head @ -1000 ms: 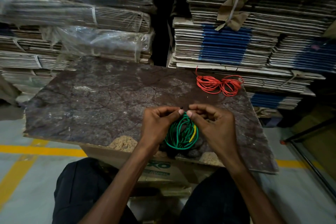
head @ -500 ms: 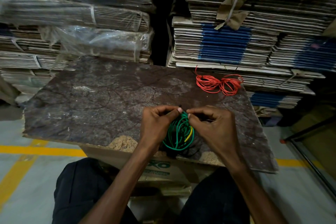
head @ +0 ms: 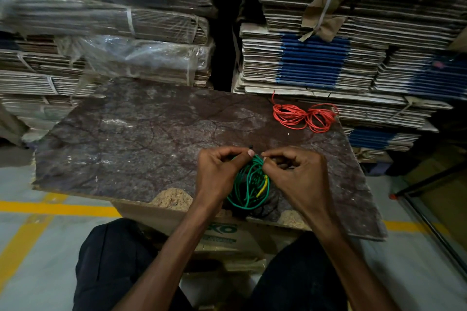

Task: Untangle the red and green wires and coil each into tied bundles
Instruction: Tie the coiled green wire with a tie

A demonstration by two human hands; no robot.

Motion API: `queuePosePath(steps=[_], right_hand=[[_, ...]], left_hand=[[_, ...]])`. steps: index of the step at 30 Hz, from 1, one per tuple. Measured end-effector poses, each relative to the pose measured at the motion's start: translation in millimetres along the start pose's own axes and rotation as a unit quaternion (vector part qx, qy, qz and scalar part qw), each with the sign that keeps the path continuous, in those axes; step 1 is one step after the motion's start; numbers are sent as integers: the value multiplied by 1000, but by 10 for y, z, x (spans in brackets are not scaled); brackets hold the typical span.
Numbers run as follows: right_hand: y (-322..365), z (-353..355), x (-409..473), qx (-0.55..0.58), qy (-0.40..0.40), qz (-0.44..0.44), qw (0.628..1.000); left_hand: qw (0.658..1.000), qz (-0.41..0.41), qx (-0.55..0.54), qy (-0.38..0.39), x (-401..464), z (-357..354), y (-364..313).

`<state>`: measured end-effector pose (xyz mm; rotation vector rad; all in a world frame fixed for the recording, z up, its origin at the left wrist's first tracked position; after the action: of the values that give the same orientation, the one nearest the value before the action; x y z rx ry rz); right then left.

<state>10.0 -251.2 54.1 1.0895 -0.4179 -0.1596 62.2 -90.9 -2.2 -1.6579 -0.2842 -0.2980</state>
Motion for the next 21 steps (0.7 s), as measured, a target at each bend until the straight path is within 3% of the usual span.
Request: queuePosePath(steps=[21], right_hand=[[54,21,-30,-31,-25,29,999]], left_hand=[[1000,-17,17,8,9,-21,-40]])
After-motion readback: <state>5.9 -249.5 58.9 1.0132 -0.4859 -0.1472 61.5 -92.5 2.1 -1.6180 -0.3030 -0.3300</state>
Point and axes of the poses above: each hand's wrist, its own x-axis towards the middle knuckle, its own z-axis out of the back of the hand, y = z × x, the point moved 10 cm from there along x, towards the middle knuckle, and after that the axes turned 15 degrees about -z, right-handed, at the moved point
